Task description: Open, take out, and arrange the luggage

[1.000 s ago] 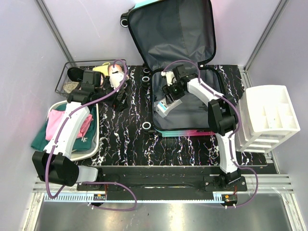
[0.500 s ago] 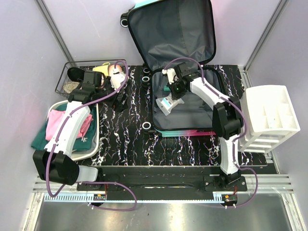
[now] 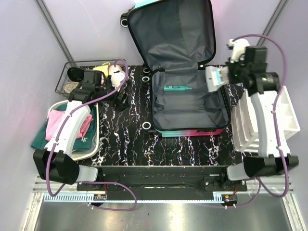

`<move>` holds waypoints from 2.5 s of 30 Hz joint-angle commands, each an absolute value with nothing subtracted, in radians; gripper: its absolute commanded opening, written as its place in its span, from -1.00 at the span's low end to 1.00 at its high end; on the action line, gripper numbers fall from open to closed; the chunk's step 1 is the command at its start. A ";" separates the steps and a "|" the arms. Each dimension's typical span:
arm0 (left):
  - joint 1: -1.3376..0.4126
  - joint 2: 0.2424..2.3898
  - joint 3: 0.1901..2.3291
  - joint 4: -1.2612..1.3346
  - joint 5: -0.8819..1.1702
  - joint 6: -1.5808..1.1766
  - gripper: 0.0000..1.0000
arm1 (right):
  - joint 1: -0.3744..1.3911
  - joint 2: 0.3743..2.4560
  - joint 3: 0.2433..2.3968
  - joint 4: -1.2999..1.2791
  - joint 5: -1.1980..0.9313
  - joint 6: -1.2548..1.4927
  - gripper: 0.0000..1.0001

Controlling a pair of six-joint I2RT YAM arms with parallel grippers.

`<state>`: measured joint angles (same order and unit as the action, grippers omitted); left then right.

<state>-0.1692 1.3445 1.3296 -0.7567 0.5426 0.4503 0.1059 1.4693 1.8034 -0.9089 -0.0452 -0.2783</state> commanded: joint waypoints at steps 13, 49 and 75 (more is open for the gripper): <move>-0.190 1.496 1.486 -0.683 0.692 0.384 0.98 | -0.440 1.397 1.870 -1.164 -0.031 -0.413 -1.00; -0.216 1.686 1.752 -0.781 0.680 0.440 0.98 | -0.520 1.589 2.074 -1.174 -0.429 -0.390 0.57; -0.213 1.680 1.586 -0.876 0.874 0.856 0.96 | 0.178 2.443 2.402 -0.707 -0.561 -0.833 0.55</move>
